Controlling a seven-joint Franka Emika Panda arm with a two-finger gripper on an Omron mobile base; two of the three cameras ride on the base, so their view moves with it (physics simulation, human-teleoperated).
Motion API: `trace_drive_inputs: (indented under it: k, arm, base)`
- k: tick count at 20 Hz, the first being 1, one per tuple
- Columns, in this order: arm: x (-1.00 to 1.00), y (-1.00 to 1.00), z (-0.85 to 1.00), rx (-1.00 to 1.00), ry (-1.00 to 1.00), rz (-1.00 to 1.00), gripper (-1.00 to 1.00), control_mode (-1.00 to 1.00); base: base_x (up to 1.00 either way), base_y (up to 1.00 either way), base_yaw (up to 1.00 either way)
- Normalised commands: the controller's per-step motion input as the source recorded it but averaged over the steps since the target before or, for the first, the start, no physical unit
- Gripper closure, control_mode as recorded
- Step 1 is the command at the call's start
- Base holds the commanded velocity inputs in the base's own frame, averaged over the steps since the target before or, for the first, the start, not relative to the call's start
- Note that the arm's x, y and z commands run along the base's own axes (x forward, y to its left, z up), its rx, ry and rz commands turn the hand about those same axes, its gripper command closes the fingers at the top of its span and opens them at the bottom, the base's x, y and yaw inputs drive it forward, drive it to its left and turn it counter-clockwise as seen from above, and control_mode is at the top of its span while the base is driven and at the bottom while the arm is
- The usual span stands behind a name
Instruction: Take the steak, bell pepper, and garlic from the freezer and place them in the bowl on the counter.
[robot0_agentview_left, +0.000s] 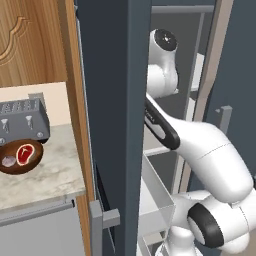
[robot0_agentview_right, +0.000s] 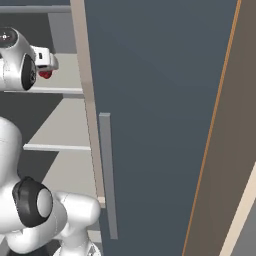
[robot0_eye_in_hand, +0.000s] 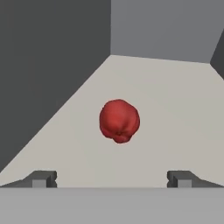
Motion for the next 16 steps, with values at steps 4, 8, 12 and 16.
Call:
trace_drive_inputs:
  k: [4, 8, 12, 16]
  arm:
    - [0.48, 0.04, -0.28, 0.0, 0.0, 0.0, -1.0, -1.0]
    - [0.47, 0.08, -0.2, 0.0, 0.0, 0.0, -1.0, -1.0]
    - [0.38, 0.15, -0.06, 0.0, 0.02, 0.0, -1.0, -1.0]
    - [0.32, 0.19, -0.01, 0.0, 0.05, 0.0, -1.0, -1.0]
  base:
    - [0.0, 0.0, 0.0]
    - [0.0, 0.0, 0.0]
    - [0.0, 0.0, 0.0]
    - [0.0, 0.0, 0.0]
